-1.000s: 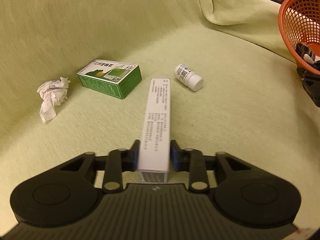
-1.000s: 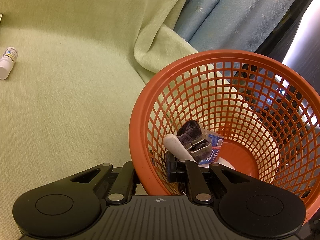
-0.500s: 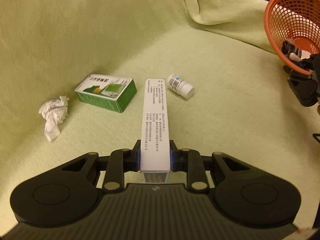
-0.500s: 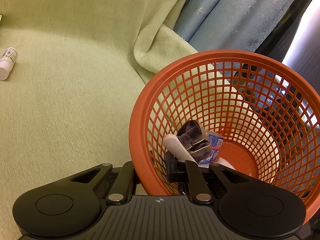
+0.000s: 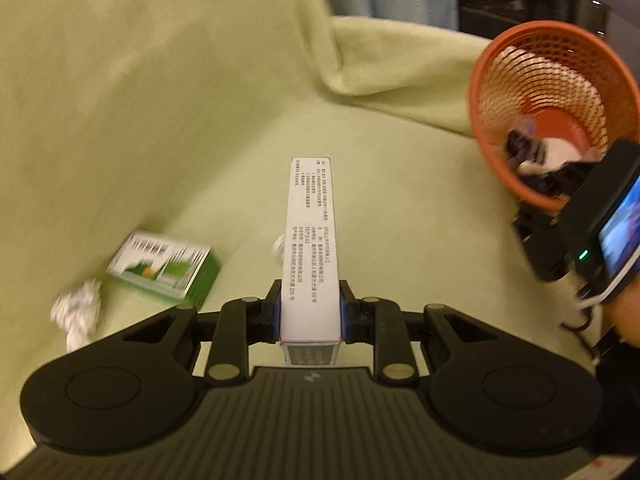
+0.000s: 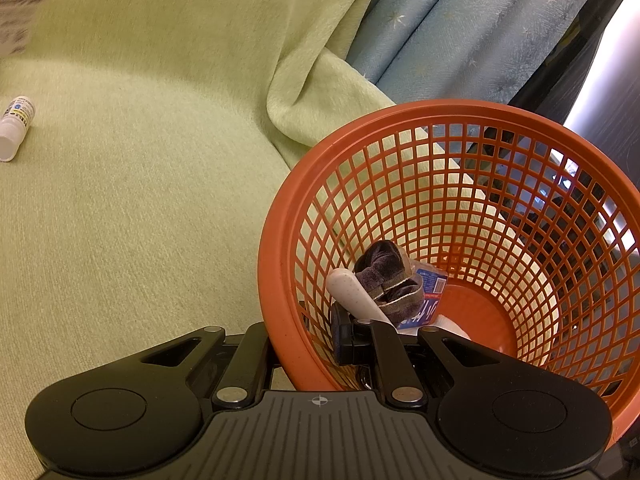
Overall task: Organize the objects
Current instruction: 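Carry the white box into the orange basket and open the left gripper, then move the left gripper to the small white pill bottle and grasp it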
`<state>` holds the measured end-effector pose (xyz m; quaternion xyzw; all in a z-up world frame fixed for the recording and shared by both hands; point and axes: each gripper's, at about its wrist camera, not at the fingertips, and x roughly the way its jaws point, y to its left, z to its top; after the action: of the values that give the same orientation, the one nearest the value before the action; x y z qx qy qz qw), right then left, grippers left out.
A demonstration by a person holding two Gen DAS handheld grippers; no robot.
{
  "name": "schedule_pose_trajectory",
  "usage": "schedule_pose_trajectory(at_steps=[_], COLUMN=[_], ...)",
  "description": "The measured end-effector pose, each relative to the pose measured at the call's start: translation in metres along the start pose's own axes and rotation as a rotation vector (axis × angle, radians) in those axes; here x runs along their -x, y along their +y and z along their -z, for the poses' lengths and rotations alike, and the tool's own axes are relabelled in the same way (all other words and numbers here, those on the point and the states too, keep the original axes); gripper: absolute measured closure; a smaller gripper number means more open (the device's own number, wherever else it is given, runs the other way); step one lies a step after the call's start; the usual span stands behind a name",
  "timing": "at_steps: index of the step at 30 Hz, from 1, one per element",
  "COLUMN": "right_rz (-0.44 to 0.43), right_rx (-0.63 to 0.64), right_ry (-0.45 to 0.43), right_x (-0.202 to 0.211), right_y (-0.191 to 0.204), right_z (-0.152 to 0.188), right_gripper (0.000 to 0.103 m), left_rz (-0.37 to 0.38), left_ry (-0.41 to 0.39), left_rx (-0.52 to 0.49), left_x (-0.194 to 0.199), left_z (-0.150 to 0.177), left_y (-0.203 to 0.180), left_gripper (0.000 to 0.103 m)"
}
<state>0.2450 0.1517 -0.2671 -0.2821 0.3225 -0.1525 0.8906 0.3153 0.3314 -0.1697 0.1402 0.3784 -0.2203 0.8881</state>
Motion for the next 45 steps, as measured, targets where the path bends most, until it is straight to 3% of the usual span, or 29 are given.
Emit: schedule_pose_trajectory(at_steps=[8,17,26,29,34,45], right_rz=[-0.001,-0.002,-0.002,-0.002,-0.004,-0.004], right_rx=[-0.001,-0.008,-0.008,-0.009,-0.013,-0.018], right_ry=[0.0,-0.002,-0.002,-0.002,0.0,0.001], right_x=[-0.001,-0.001,-0.001,-0.001,-0.002,-0.004], right_y=[0.001,0.001,0.001,0.001,0.002,0.005], right_z=[-0.001,-0.001,-0.002,-0.002,-0.003,-0.005], right_gripper=[0.096,0.096,0.096,0.096,0.096,0.095], left_rz=[0.186,0.348,0.449,0.458,0.433,0.088], left_ry=[-0.023,-0.029,-0.028,-0.066,-0.107,-0.111], left_rx=[-0.166,-0.393,-0.515,-0.498,-0.389,-0.092], left_x=[0.003,-0.011,-0.044,-0.053,-0.045,-0.027], left_z=[-0.061,-0.116,-0.148,-0.156,-0.159,-0.12], left_y=[-0.033,-0.105,-0.185,-0.199,-0.174,-0.038], left_gripper=[0.082,0.082,0.081,0.073,0.073,0.073])
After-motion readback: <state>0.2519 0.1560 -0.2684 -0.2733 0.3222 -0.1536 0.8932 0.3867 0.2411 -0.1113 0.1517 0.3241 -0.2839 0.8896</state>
